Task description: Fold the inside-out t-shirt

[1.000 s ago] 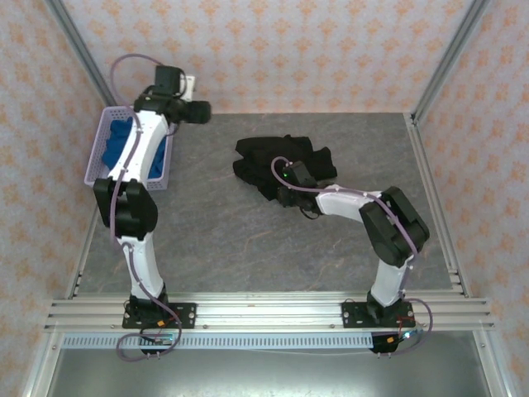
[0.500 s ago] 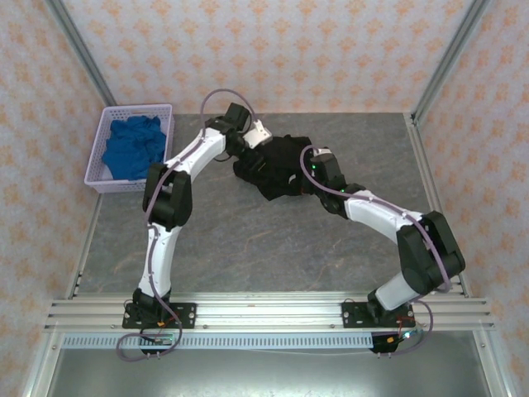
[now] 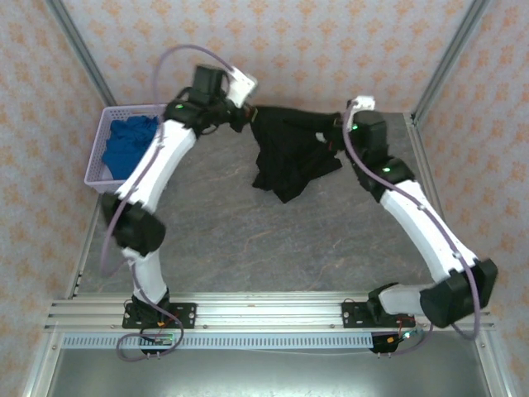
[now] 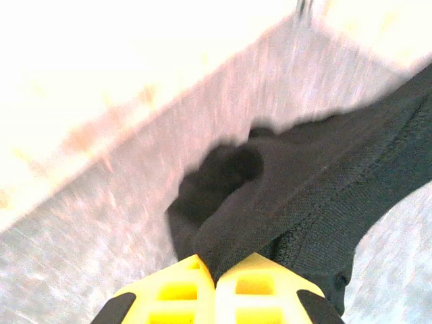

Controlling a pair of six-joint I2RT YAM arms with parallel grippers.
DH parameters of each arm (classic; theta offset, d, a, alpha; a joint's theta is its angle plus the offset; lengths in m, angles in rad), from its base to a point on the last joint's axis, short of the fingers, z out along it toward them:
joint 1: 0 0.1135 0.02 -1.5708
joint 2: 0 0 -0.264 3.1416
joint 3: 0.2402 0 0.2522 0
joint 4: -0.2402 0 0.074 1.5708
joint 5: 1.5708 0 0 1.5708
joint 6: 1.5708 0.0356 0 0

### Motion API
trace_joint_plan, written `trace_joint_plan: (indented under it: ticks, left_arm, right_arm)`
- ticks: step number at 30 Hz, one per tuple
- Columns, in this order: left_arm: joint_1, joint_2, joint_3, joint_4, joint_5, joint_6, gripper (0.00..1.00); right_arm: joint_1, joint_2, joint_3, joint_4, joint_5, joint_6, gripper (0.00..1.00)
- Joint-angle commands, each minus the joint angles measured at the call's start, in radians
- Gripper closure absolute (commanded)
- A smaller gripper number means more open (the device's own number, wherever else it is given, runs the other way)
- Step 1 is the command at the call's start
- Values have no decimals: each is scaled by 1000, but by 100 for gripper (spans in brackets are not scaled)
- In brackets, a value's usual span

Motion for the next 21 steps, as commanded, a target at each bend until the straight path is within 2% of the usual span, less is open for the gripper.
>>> trace_joint_plan:
  ticks: [1, 4, 8, 16, 21]
  left_arm:
    - [-12, -301, -87, 259, -88, -171, 100]
    - [-58, -477, -164, 366, -173, -167, 100]
    - [-120, -566, -86, 283, -229, -124, 100]
    - [-154, -605, 57, 87, -278, -119, 100]
    - [-147, -508, 68, 11, -443, -123, 100]
  right_arm:
    - [-10, -122, 150, -77, 49, -97, 100]
    - [-8, -164, 267, -131, 3, -117, 100]
    - [-7, -210, 379, -175, -27, -139, 100]
    - [-7, -279, 514, -273, -119, -91, 100]
    - [-7, -253, 495, -298, -81, -76, 100]
